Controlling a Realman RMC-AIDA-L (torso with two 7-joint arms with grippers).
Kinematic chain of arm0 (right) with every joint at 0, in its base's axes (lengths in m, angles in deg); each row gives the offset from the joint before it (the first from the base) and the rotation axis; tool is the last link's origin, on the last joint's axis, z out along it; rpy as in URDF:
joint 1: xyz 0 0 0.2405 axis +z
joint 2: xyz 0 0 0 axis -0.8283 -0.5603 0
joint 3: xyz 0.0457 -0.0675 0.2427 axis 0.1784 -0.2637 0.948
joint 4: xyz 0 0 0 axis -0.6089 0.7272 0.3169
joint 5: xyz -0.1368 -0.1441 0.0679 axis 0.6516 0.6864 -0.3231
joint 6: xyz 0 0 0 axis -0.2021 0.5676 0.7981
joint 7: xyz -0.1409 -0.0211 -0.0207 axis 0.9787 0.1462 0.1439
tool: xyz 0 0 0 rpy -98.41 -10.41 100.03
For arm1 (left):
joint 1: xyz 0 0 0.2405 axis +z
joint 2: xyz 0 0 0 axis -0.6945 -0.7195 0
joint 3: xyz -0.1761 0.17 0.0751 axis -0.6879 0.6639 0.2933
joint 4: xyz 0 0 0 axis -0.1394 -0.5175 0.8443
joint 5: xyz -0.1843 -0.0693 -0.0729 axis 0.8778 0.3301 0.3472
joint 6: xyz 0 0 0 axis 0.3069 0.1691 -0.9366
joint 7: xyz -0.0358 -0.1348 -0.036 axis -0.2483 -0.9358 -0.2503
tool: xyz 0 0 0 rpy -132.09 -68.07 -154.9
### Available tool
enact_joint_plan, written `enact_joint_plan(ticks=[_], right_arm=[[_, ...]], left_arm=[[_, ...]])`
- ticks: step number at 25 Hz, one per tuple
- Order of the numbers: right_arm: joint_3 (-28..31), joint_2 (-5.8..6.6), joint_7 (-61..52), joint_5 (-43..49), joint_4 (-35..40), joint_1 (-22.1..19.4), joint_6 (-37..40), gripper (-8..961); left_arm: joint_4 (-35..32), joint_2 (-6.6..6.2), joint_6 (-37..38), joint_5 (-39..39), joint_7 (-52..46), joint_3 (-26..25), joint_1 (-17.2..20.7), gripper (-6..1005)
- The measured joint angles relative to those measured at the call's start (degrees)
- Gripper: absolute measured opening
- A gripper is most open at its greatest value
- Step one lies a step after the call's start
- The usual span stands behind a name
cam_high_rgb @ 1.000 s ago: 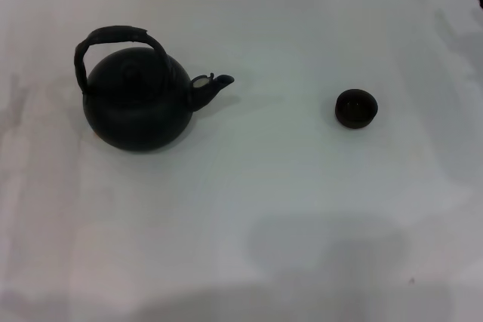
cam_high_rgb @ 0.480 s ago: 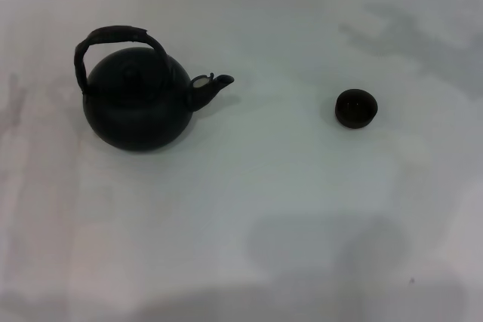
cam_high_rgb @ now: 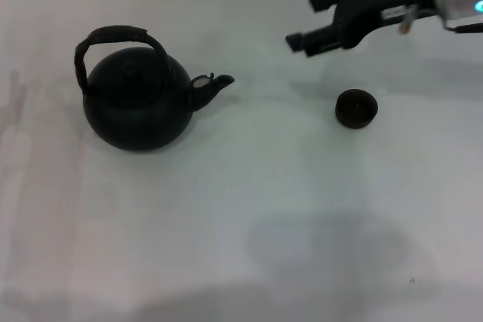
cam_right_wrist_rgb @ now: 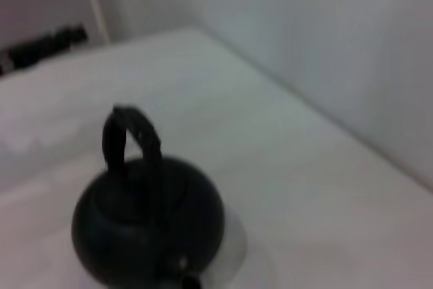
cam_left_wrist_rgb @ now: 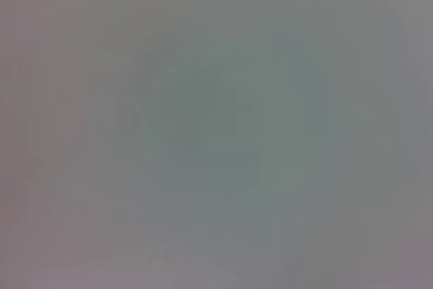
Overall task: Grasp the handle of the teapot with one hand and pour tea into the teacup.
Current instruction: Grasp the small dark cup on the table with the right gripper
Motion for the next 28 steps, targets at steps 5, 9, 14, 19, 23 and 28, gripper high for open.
enact_joint_plan(ticks=[5, 9, 14, 19, 23, 28], right_arm=[[-7.88, -0.19, -8.78, 9.42, 0.64, 4.06, 0.16, 818], [-12.11, -0.24, -12.90, 13.60, 0.60, 5.46, 0.51, 814], [-18.34, -0.39, -19.56, 21.47, 0.57, 7.25, 1.62, 809], [-21.49, -0.60, -23.05, 25.68, -0.93, 8.37, 2.95, 803], [-23.01, -0.64, -25.23, 28.35, -3.99, 9.52, 4.07, 799], [-23.61, -0.66, -25.77, 29.22, -7.62, 10.65, 4.78, 793]], left_arm=[[0.00, 0.00, 0.00, -0.04, 0.00, 0.00, 0.03, 846], [0.03, 0.00, 0.00, -0.03, 0.00, 0.00, 0.09, 846], [0.16, 0.00, 0.00, 0.04, 0.00, 0.00, 0.02, 846], [0.17, 0.00, 0.01, -0.06, 0.00, 0.00, -0.07, 846], [0.39, 0.06, 0.01, -0.09, 0.00, 0.00, -0.09, 847], [0.46, 0.09, 0.01, -0.13, 0.00, 0.00, -0.09, 847]])
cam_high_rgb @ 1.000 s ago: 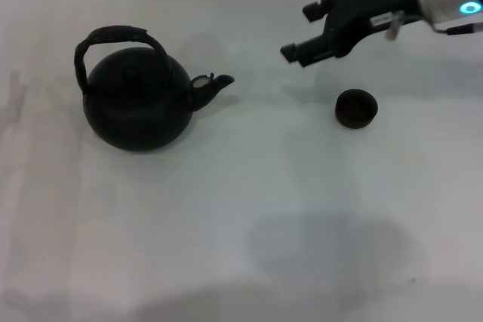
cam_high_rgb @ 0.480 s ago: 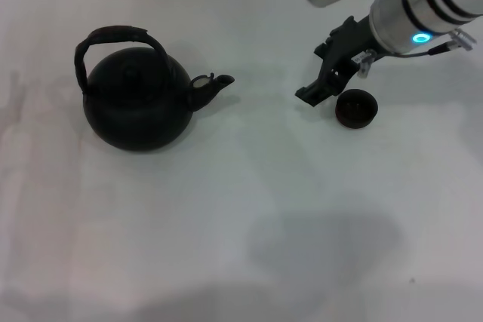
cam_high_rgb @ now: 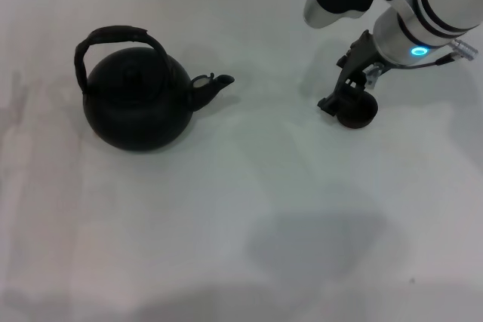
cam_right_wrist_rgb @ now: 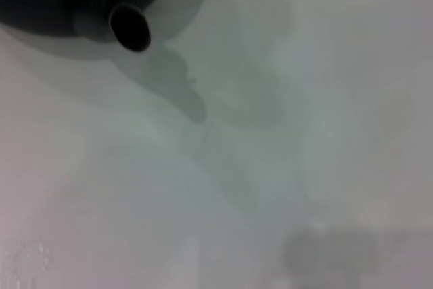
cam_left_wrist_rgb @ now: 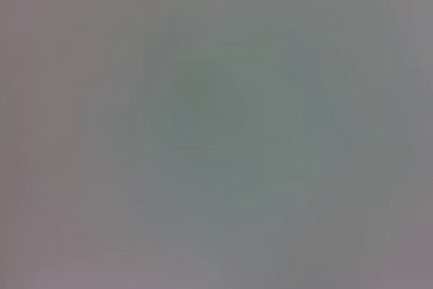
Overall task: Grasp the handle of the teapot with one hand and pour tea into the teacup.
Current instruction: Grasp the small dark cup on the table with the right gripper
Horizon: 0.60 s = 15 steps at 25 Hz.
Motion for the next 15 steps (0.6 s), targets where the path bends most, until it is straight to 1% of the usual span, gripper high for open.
enact_joint_plan(ticks=[15], right_arm=[[-0.40, -0.01, -0.91, 0.21, -2.61, -0.17, -0.95, 777]], left_arm=[[-0.10, 0.00, 0.00, -0.01, 0.00, 0.39, -0.06, 847]])
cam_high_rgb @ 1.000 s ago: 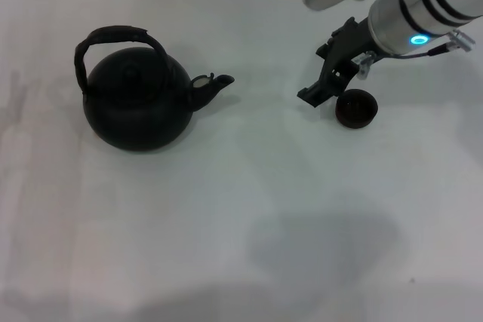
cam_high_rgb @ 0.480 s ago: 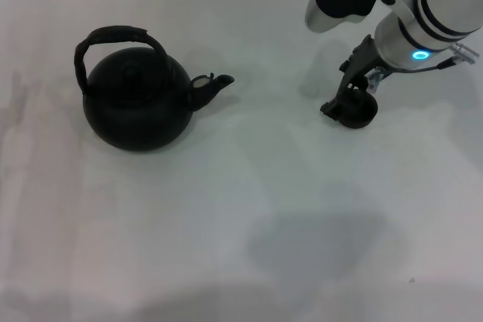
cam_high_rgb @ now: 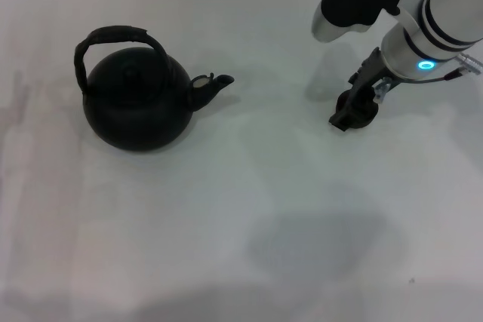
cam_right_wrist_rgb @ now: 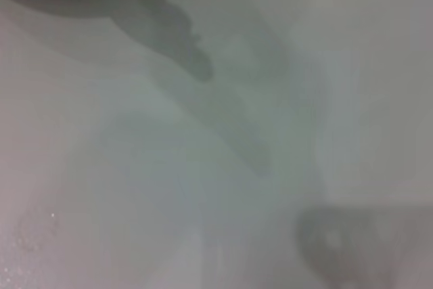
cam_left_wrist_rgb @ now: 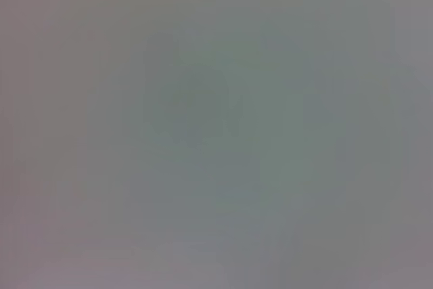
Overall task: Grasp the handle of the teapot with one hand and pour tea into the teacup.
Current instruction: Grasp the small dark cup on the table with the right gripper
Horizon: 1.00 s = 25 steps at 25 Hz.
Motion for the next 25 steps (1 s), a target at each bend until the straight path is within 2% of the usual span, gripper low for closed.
enact_joint_plan(ticks=[15, 21, 25], right_arm=[[0.21, 0.21, -0.36, 1.51, 0.33, -0.18, -4.01, 760], [0.41, 0.06, -0.06, 0.80, 4.42, -0.27, -5.71, 728], [-0.12, -0.02, 1.32, -3.54, 8.63, -0.13, -7.35, 728]], left_arm=[[0.06, -0.06, 0.00, 0.00, 0.00, -0.03, -0.71, 846], [0.09, -0.02, 0.00, 0.00, 0.00, -0.04, -0.43, 847], [0.09, 0.07, 0.00, 0.00, 0.00, -0.04, -0.33, 847]])
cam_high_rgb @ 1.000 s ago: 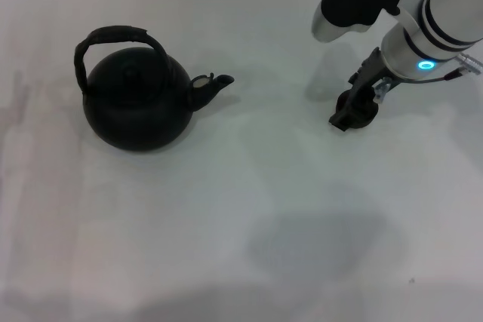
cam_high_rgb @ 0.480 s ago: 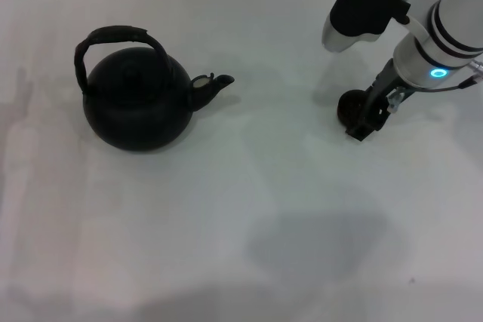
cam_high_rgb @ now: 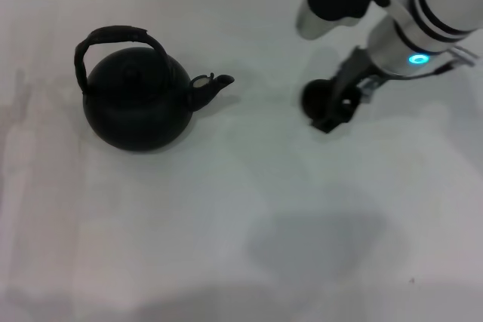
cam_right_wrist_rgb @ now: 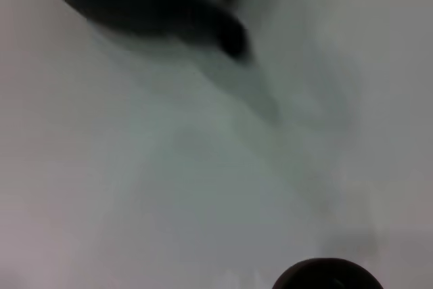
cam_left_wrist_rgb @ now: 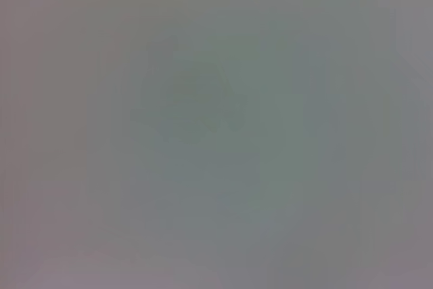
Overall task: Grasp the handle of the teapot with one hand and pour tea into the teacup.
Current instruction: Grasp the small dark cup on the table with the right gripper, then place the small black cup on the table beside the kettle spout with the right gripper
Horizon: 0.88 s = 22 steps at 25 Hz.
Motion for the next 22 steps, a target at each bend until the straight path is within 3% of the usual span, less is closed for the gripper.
enact_joint_plan(ticks=[4, 11, 22], right_arm=[[-4.21, -0.11, 1.47, -6.58, 2.39, 1.59, -0.34, 729], [-17.27, -0.33, 0.69, -10.47, 2.68, 5.12, 3.23, 729], [-19.99, -0.33, -0.61, -9.96, -1.83, 5.90, 4.90, 728]], left_arm=[[0.07, 0.01, 0.00, -0.02, 0.00, 0.00, 0.03, 847], [0.10, 0.02, 0.00, -0.57, 0.00, 0.00, 0.03, 846], [0.08, 0.02, 0.00, -0.79, 0.00, 0.00, 0.09, 846]])
